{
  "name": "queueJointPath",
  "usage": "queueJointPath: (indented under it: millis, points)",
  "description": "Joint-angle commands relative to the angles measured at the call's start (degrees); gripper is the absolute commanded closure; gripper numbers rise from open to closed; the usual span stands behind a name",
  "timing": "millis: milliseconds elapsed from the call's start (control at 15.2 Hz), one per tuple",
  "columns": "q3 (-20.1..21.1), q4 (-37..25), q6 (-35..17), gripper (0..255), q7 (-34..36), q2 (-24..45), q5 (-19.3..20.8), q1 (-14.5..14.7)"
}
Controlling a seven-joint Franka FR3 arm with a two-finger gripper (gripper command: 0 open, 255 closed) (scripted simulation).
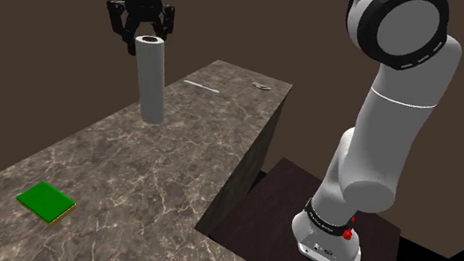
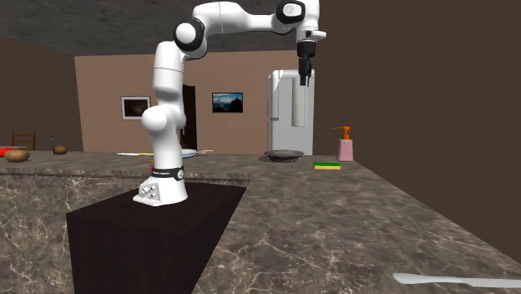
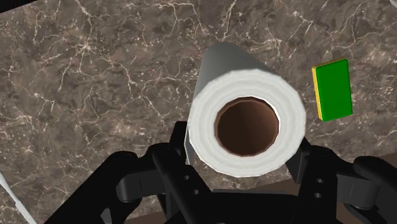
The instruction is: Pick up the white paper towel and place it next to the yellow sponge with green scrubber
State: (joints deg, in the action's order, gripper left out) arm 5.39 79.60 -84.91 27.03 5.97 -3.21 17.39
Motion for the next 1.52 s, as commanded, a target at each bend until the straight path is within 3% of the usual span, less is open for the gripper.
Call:
queueJointPath:
  millis: [0, 330, 660, 1452]
  points:
    - [1.02, -1.85, 1.08, 255, 2.45, 0.65, 0.16, 1.31]
    - [3.81, -11.54, 5.47, 255, 9.3, 5.61, 1.22, 5.46]
    - [5.98, -25.79, 11.65, 255, 15.69, 13.45, 3.19, 10.49]
    - [5.71, -5.51, -1.56, 255, 14.45, 6.33, 1.77, 9.06]
